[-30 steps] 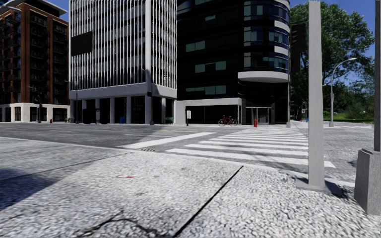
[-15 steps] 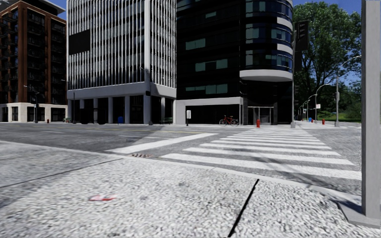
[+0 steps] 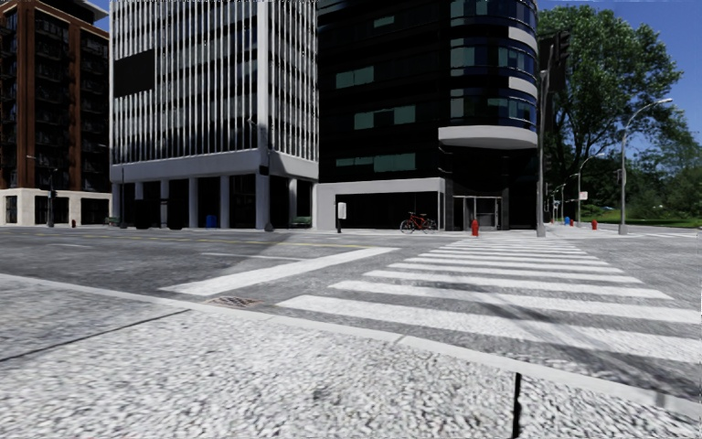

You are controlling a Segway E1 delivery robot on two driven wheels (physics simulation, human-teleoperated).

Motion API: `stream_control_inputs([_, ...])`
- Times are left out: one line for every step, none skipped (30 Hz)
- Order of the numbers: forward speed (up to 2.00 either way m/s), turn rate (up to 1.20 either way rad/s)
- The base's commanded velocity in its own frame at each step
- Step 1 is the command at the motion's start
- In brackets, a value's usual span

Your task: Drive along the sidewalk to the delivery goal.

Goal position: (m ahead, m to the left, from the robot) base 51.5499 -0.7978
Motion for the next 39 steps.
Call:
stream_control_inputs([1.43, -0.52])
stream_control_inputs([1.43, -0.52])
stream_control_inputs([1.43, -0.52])
stream_control_inputs([1.43, -0.52])
stream_control_inputs([1.43, -0.52])
stream_control_inputs([1.43, -0.52])
stream_control_inputs([1.43, -0.52])
stream_control_inputs([1.43, -0.52])
stream_control_inputs([1.43, -0.52])
stream_control_inputs([1.43, -0.52])
stream_control_inputs([1.43, -0.52])
stream_control_inputs([1.43, -0.52])
stream_control_inputs([1.43, -0.52])
stream_control_inputs([1.43, -0.43])
stream_control_inputs([1.43, -0.43])
stream_control_inputs([1.43, -0.14])
stream_control_inputs([1.43, -0.03])
stream_control_inputs([1.43, 0.00])
stream_control_inputs([1.43, 0.00])
stream_control_inputs([1.43, 0.00])
stream_control_inputs([1.43, 0.00])
stream_control_inputs([1.43, 0.00])
stream_control_inputs([1.43, 0.00])
stream_control_inputs([1.43, 0.00])
stream_control_inputs([1.43, 0.00])
stream_control_inputs([1.43, 0.00])
stream_control_inputs([1.43, -0.10])
stream_control_inputs([1.43, -0.44])
stream_control_inputs([1.43, -0.48])
stream_control_inputs([1.43, -0.49])
stream_control_inputs([1.43, -0.50])
stream_control_inputs([1.43, -0.50])
stream_control_inputs([1.43, -0.50])
stream_control_inputs([1.43, -0.50])
stream_control_inputs([1.43, -0.50])
stream_control_inputs([1.43, -0.50])
stream_control_inputs([1.43, -0.50])
stream_control_inputs([1.43, -0.50])
stream_control_inputs([1.43, -0.51])
